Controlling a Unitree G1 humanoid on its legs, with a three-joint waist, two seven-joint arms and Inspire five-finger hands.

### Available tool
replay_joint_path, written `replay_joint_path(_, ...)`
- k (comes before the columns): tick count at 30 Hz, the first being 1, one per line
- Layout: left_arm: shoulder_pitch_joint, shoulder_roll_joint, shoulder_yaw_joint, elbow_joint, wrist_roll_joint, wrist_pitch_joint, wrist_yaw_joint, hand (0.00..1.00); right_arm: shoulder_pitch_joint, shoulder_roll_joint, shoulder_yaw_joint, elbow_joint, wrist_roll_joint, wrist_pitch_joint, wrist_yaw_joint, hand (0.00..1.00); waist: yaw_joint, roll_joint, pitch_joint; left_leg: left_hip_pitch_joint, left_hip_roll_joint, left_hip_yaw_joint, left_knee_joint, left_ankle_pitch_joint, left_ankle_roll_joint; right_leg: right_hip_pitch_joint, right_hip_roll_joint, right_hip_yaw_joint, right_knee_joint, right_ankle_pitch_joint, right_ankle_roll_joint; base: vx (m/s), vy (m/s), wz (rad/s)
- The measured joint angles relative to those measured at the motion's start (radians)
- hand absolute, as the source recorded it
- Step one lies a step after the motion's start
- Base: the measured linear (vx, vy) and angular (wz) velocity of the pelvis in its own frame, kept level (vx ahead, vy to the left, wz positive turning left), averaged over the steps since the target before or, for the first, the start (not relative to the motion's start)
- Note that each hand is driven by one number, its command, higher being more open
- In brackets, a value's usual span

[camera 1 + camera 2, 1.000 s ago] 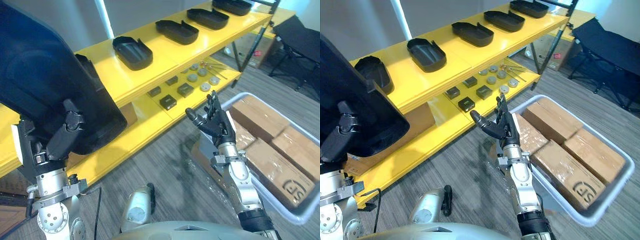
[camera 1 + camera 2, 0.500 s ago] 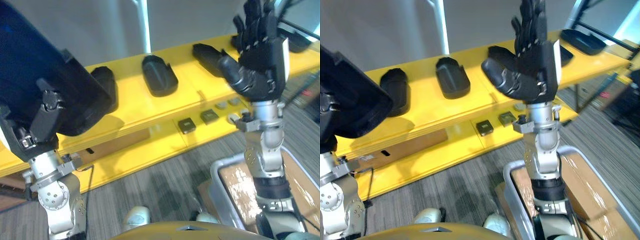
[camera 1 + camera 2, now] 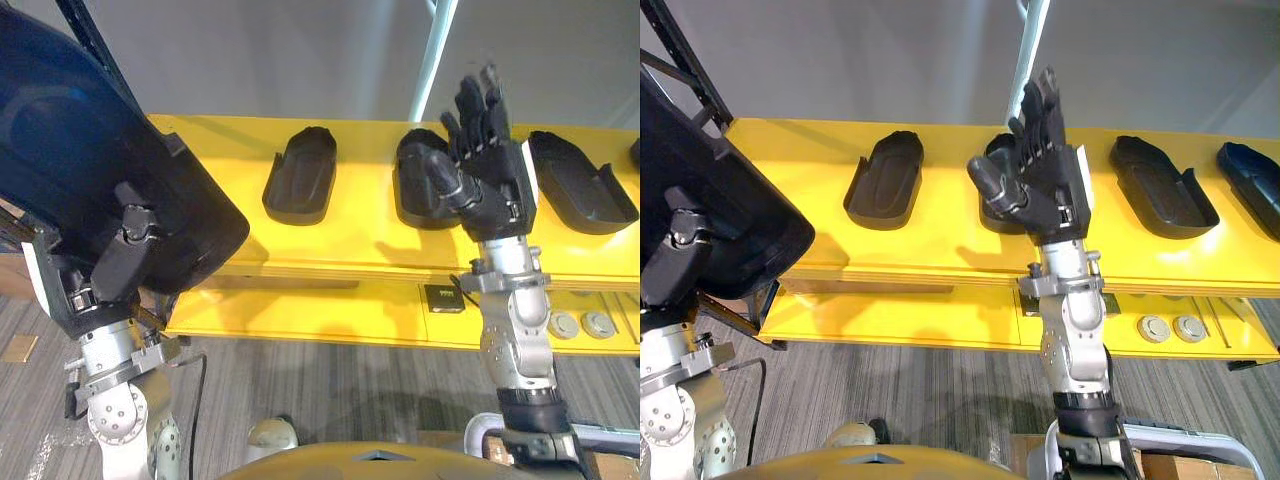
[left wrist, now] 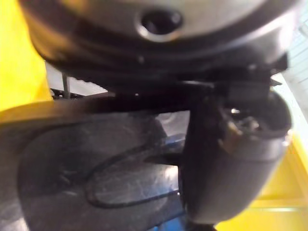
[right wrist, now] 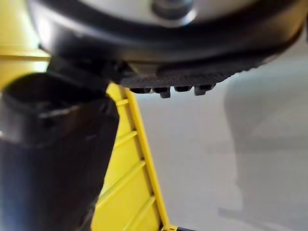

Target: Walk over and take three plastic housings, then place them on the shelf

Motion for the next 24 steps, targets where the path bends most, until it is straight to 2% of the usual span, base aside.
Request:
replay_joint_path(3, 0.012, 0.000, 0.000, 0.000, 0.000, 0.002, -0.009, 0.00, 0.001, -0.001, 0.003, 0.044, -0.009, 0.023, -0.020, 1.00, 0.003, 0.000, 0.008, -0.035, 0.031, -0.017, 0.118, -0.043, 0.028, -0.008, 0.002, 0.053, 0.006, 0.000, 0.000, -0.03, 0.044, -0.21)
replay_joint_path(4, 0.011, 0.000, 0.003, 0.000, 0.000, 0.000, -0.011, 0.00, 0.004, -0.001, 0.003, 0.049, -0.028, 0.024, -0.033, 1.00, -0.002, 0.000, 0.008, -0.035, 0.036, -0.016, 0.119, -0.043, 0.029, -0.015, -0.001, 0.082, 0.009, 0.000, 0.000, -0.07, 0.082, -0.29)
replay_joint_path(6, 0.009, -0.001, 0.001, 0.000, 0.000, -0.009, -0.019, 0.00, 0.009, 0.000, 0.003, 0.048, -0.044, 0.024, -0.063, 1.00, -0.022, 0.001, 0.009, -0.030, 0.036, -0.008, 0.084, -0.042, 0.026, -0.039, 0.001, 0.113, 0.019, -0.007, -0.002, -0.07, 0.059, -0.25)
replay_joint_path(7, 0.010, -0.001, -0.008, 0.001, 0.001, -0.008, -0.024, 0.00, 0.027, 0.003, 0.002, 0.048, -0.051, 0.024, -0.086, 1.00, -0.028, 0.002, 0.010, -0.009, 0.031, 0.012, 0.048, -0.027, 0.004, -0.056, -0.004, 0.132, 0.033, -0.010, 0.001, -0.08, 0.017, -0.37)
replay_joint_path(8, 0.010, -0.001, -0.012, 0.001, 0.001, -0.008, -0.025, 0.00, 0.043, 0.010, -0.001, 0.047, -0.054, 0.024, -0.101, 1.00, -0.033, 0.002, 0.010, 0.006, 0.024, 0.023, 0.026, -0.019, 0.000, -0.057, -0.008, 0.142, 0.038, -0.010, 0.002, -0.05, 0.013, -0.49)
replay_joint_path(9, 0.009, -0.001, -0.022, 0.000, 0.003, -0.008, -0.026, 0.00, 0.085, 0.031, -0.017, 0.039, -0.056, 0.027, -0.124, 1.00, -0.050, 0.006, 0.011, 0.041, 0.014, 0.040, -0.014, -0.007, -0.010, -0.053, -0.018, 0.159, 0.054, -0.010, 0.002, -0.06, 0.039, -0.38)
replay_joint_path(10, 0.008, -0.001, -0.022, 0.000, 0.004, -0.008, -0.026, 0.00, 0.109, 0.043, -0.024, 0.030, -0.055, 0.030, -0.136, 1.00, -0.055, 0.008, 0.012, 0.057, 0.007, 0.050, -0.030, -0.002, -0.010, -0.054, -0.025, 0.168, 0.062, -0.010, 0.002, -0.06, 0.065, -0.48)
replay_joint_path(12, 0.008, 0.014, -0.023, -0.002, 0.015, -0.008, -0.036, 0.00, 0.223, 0.090, -0.067, -0.033, -0.043, 0.034, -0.174, 1.00, -0.089, 0.017, 0.016, 0.088, -0.015, 0.083, -0.066, 0.002, -0.011, -0.071, -0.036, 0.200, 0.076, -0.010, 0.002, -0.08, 0.077, -0.43)
replay_joint_path(15, 0.007, 0.032, -0.021, -0.003, -0.002, -0.008, -0.053, 0.00, 0.314, 0.119, -0.080, -0.078, -0.051, 0.034, -0.192, 1.00, -0.131, 0.012, 0.020, 0.086, -0.035, 0.114, -0.081, 0.009, -0.001, -0.090, -0.050, 0.222, 0.059, -0.003, 0.012, -0.08, 0.072, -0.31)
replay_joint_path(21, -0.062, 0.033, -0.091, -0.002, -0.012, -0.007, -0.027, 0.00, 0.327, 0.112, -0.056, -0.078, -0.056, 0.033, -0.172, 1.00, -0.130, 0.008, 0.026, 0.055, -0.050, 0.103, -0.099, 0.020, 0.002, -0.092, -0.044, 0.241, 0.000, 0.003, 0.023, -0.08, 0.010, 0.06)
replay_joint_path(22, -0.062, 0.030, -0.103, -0.002, -0.012, -0.006, -0.017, 0.00, 0.321, 0.112, -0.050, -0.078, -0.056, 0.034, -0.160, 1.00, -0.130, 0.009, 0.027, 0.034, -0.042, 0.094, -0.069, 0.016, 0.002, -0.100, -0.040, 0.238, -0.001, 0.001, 0.021, -0.05, -0.021, 0.19)
replay_joint_path(24, -0.062, 0.026, -0.131, -0.001, 0.001, -0.002, 0.007, 0.00, 0.291, 0.095, -0.040, -0.074, -0.056, 0.035, -0.149, 1.00, -0.127, 0.021, 0.045, -0.040, 0.004, 0.071, 0.076, -0.026, 0.010, -0.107, -0.023, 0.232, -0.001, 0.008, 0.033, -0.08, -0.011, 0.10)
